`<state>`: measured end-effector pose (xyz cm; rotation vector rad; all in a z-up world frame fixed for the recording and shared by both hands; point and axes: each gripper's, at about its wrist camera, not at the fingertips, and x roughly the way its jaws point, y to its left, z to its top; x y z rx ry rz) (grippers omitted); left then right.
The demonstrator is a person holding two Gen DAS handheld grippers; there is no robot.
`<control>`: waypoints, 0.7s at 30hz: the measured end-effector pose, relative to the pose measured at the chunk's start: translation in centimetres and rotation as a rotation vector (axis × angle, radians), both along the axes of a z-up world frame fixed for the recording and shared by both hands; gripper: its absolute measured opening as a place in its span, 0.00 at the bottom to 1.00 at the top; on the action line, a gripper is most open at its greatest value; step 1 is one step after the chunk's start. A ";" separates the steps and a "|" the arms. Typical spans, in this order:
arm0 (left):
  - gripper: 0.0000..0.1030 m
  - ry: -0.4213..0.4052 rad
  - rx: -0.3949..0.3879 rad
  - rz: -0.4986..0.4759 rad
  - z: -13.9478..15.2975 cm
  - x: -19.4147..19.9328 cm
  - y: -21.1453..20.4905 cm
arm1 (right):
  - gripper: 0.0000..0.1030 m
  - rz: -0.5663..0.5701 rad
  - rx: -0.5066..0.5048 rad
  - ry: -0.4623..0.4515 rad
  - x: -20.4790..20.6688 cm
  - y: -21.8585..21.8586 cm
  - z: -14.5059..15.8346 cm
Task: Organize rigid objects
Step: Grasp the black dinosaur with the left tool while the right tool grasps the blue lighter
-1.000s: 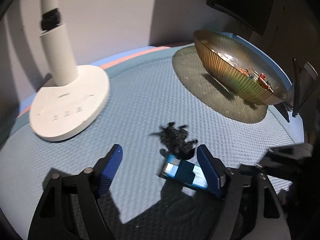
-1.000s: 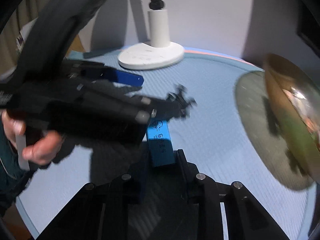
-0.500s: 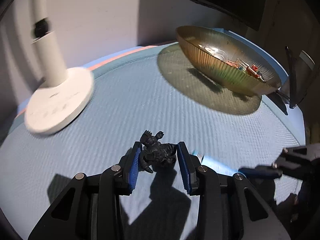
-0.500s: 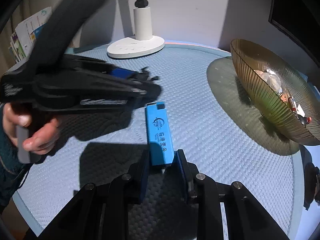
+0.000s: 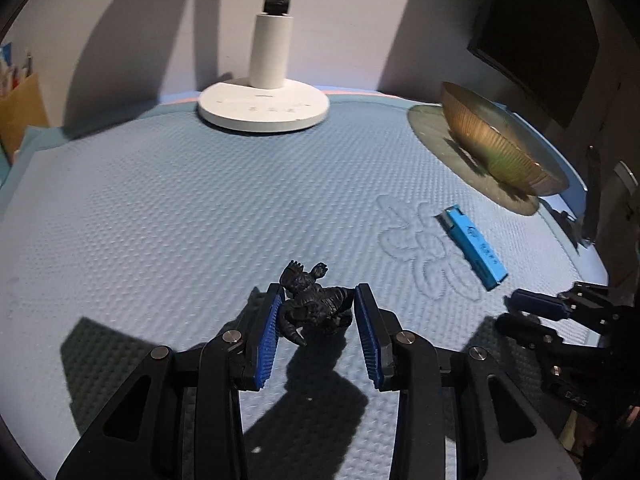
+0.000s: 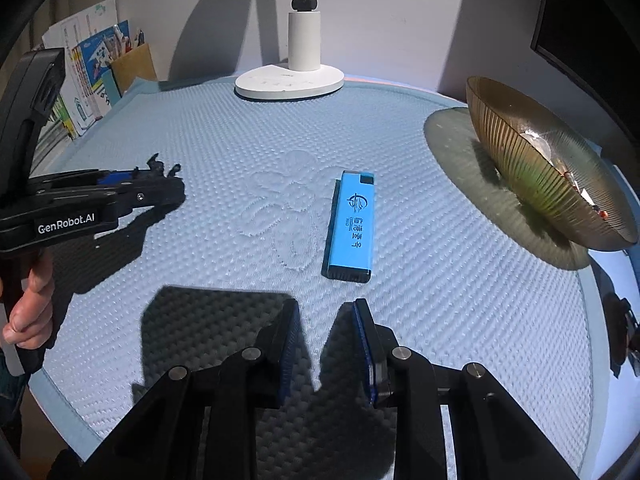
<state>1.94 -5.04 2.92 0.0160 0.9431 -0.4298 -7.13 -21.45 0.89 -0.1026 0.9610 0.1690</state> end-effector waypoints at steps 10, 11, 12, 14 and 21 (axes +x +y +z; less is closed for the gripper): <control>0.32 -0.050 0.021 0.000 0.3 -0.7 -0.4 | 0.53 -0.037 0.018 0.010 0.5 -0.3 0.1; 0.32 -0.057 0.027 0.002 0.3 -0.8 -0.5 | 0.54 -0.039 0.021 0.009 0.6 -0.3 0.2; 0.32 -0.062 0.032 0.005 0.4 -0.9 -0.5 | 0.54 -0.043 0.030 0.010 0.9 -0.4 0.3; 0.32 -0.080 0.054 0.024 0.5 -1.1 -0.6 | 0.54 -0.052 0.045 0.010 1.3 -0.5 0.3; 0.32 -0.106 0.144 0.110 0.3 -1.0 -0.8 | 0.54 -0.094 0.048 -0.014 2.9 -0.1 -0.3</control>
